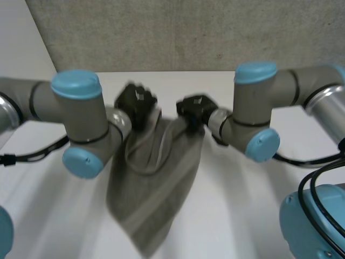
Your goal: Fold the towel.
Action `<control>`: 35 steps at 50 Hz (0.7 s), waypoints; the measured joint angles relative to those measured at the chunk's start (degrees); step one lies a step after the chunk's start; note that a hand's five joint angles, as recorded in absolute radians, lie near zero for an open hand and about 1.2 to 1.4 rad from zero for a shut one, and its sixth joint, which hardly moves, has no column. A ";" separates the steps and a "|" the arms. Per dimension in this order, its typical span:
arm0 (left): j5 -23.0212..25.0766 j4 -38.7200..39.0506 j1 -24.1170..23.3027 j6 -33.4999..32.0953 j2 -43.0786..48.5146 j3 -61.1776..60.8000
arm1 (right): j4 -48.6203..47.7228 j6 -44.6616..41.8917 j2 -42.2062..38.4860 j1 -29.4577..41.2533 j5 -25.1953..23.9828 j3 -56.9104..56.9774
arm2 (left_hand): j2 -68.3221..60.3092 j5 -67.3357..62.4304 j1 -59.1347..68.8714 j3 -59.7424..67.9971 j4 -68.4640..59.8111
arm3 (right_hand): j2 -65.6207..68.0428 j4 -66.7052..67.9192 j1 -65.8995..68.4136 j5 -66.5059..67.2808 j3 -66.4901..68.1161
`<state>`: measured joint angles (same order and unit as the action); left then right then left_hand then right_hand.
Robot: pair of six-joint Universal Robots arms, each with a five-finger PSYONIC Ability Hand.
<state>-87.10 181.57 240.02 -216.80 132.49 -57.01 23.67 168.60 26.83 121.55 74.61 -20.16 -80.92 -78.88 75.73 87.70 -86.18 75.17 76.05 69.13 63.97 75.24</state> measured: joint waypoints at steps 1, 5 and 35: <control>-0.68 1.18 -0.04 0.41 -0.36 0.72 | -0.47 -0.04 0.38 -0.08 0.47 0.84 | 0.00 0.00 0.00 0.02 0.00 | 0.00 0.00 0.00 0.00 0.00; -8.59 11.08 0.14 5.17 -3.03 6.70 | -6.49 -0.41 3.43 -0.70 5.08 6.75 | 0.00 0.00 0.00 0.22 -0.54 | 0.00 0.00 0.00 0.00 -0.04; -22.38 27.82 5.10 26.91 -10.58 -18.47 | -27.36 -19.97 25.08 -1.15 2.50 -37.16 | -4.09 -1.08 0.00 0.49 -0.63 | 0.90 0.00 0.00 0.54 0.54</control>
<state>-109.48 209.40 245.12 -189.88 121.90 -75.48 -3.68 148.63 51.91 120.39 77.11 -57.32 -85.01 -79.96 75.73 88.20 -86.81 76.06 76.05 69.13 64.51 75.79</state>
